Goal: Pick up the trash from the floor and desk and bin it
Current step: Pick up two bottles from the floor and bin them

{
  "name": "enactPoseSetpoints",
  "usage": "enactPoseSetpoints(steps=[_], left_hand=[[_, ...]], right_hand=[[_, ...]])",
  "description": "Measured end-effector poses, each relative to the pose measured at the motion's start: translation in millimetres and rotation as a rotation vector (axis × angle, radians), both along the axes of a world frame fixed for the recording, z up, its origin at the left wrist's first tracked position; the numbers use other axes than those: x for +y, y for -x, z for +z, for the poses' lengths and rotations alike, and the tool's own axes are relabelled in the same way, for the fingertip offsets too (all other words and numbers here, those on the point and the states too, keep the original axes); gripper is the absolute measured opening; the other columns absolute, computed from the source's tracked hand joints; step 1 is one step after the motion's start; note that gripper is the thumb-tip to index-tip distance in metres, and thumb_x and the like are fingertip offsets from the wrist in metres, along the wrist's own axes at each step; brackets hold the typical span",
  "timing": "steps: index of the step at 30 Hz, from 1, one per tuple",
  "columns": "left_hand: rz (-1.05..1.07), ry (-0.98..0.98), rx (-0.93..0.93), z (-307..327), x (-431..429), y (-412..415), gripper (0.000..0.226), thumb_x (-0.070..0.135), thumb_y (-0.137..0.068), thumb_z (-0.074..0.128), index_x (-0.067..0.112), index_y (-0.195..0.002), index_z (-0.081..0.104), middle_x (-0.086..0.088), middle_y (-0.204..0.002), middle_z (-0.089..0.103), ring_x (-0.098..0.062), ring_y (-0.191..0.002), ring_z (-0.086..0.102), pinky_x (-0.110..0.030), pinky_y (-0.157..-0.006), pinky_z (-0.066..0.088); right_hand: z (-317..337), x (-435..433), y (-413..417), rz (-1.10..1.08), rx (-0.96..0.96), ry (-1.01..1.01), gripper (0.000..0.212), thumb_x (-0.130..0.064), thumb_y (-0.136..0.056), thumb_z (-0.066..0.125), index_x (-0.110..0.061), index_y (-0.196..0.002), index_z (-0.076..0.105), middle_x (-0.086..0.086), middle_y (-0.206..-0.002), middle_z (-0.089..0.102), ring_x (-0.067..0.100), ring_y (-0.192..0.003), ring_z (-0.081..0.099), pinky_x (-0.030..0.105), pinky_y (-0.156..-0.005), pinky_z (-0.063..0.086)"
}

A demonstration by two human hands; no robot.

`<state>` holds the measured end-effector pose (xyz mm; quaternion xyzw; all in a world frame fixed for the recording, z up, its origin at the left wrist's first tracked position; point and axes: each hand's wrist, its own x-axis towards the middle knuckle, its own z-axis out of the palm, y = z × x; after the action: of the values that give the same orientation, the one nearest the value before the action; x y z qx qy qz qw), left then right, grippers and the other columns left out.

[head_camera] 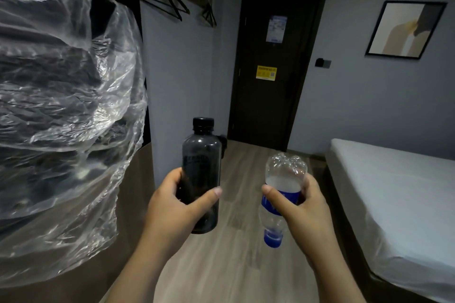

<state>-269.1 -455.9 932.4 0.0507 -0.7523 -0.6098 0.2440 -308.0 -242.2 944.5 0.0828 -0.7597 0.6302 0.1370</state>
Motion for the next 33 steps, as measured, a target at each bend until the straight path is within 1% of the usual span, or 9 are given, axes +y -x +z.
enactPoseSetpoints(steps=[2,6,10,12,15,19,24,28,33], left_hand=[[0.001,0.021,0.004,2.6,-17.2,38.2,0.05,0.059,-0.05,0.077,0.048,-0.096,0.059,0.022,-0.088,0.069,0.005,-0.077,0.066,-0.014,-0.051,0.05],[0.014,0.018,-0.008,-2.7,-41.6,106.6,0.05,0.059,-0.05,0.077,0.044,-0.095,0.062,0.02,-0.088,0.07,0.003,-0.077,0.066,-0.024,-0.062,0.052],[0.042,0.071,-0.045,-12.5,-56.2,172.2,0.046,0.059,-0.053,0.077,0.042,-0.093,0.062,0.022,-0.087,0.068,0.006,-0.077,0.063,-0.02,-0.059,0.046],[0.05,0.105,-0.062,-16.3,-59.4,209.6,0.039,0.053,-0.058,0.08,0.04,-0.091,0.061,0.023,-0.086,0.067,0.007,-0.077,0.063,-0.016,-0.057,0.044],[0.069,0.105,-0.076,-18.2,-55.1,265.6,0.036,0.047,-0.06,0.081,0.039,-0.089,0.061,0.023,-0.086,0.067,0.007,-0.076,0.063,-0.011,-0.054,0.043],[0.082,0.13,-0.084,-8.3,-39.8,345.7,0.036,0.049,-0.06,0.08,0.035,-0.088,0.061,0.023,-0.084,0.065,0.005,-0.074,0.062,-0.017,-0.057,0.043],[0.1,0.146,-0.086,-2.4,-23.1,433.2,0.035,0.048,-0.062,0.08,0.036,-0.088,0.06,0.026,-0.087,0.065,0.008,-0.075,0.063,-0.018,-0.056,0.047],[0.114,0.167,-0.14,-13.3,-20.0,491.2,0.037,0.049,-0.061,0.08,0.03,-0.085,0.06,0.016,-0.083,0.066,0.0,-0.075,0.062,-0.021,-0.057,0.05],[0.091,0.14,-0.153,-28.5,-26.0,573.4,0.033,0.043,-0.065,0.081,0.033,-0.089,0.06,0.031,-0.084,0.063,0.013,-0.076,0.06,-0.006,-0.048,0.043]], right_hand=[[1.9,-15.4,31.6,-0.024,-0.006,-0.011,0.057,-0.037,-0.068,0.078,-0.038,-0.116,0.048,-0.017,-0.102,0.062,0.0,-0.088,0.062,0.013,-0.059,0.05],[-0.5,-31.8,92.9,-0.055,-0.036,-0.033,0.057,-0.039,-0.067,0.079,-0.036,-0.116,0.05,-0.016,-0.101,0.063,-0.001,-0.087,0.063,0.015,-0.062,0.049],[-8.0,-35.9,161.7,-0.088,-0.046,-0.027,0.051,-0.039,-0.067,0.079,-0.043,-0.109,0.05,-0.018,-0.098,0.063,-0.007,-0.085,0.061,0.015,-0.062,0.048],[-15.1,-36.8,200.9,-0.085,-0.043,-0.016,0.051,-0.038,-0.067,0.079,-0.045,-0.108,0.048,-0.019,-0.099,0.062,-0.003,-0.086,0.062,0.016,-0.064,0.048],[-23.1,-35.0,262.0,-0.075,-0.038,0.008,0.06,-0.037,-0.067,0.08,-0.044,-0.115,0.045,-0.021,-0.104,0.059,0.0,-0.092,0.06,0.015,-0.066,0.047],[-19.1,-21.6,350.1,-0.058,-0.029,0.036,0.061,-0.035,-0.066,0.081,-0.048,-0.111,0.042,-0.023,-0.103,0.059,-0.001,-0.091,0.059,0.013,-0.063,0.045],[-14.2,-3.7,448.2,-0.036,-0.017,0.017,0.063,-0.033,-0.067,0.081,-0.043,-0.115,0.042,-0.022,-0.102,0.057,0.0,-0.09,0.058,0.013,-0.063,0.044],[-23.4,2.2,506.3,-0.02,-0.045,-0.001,0.056,-0.033,-0.066,0.081,-0.048,-0.106,0.044,-0.024,-0.098,0.059,-0.006,-0.086,0.06,0.011,-0.056,0.045],[-36.8,-1.2,581.4,0.001,-0.074,0.017,0.048,-0.037,-0.067,0.08,-0.053,-0.096,0.045,-0.043,-0.093,0.056,-0.021,-0.086,0.055,0.006,-0.05,0.046]])
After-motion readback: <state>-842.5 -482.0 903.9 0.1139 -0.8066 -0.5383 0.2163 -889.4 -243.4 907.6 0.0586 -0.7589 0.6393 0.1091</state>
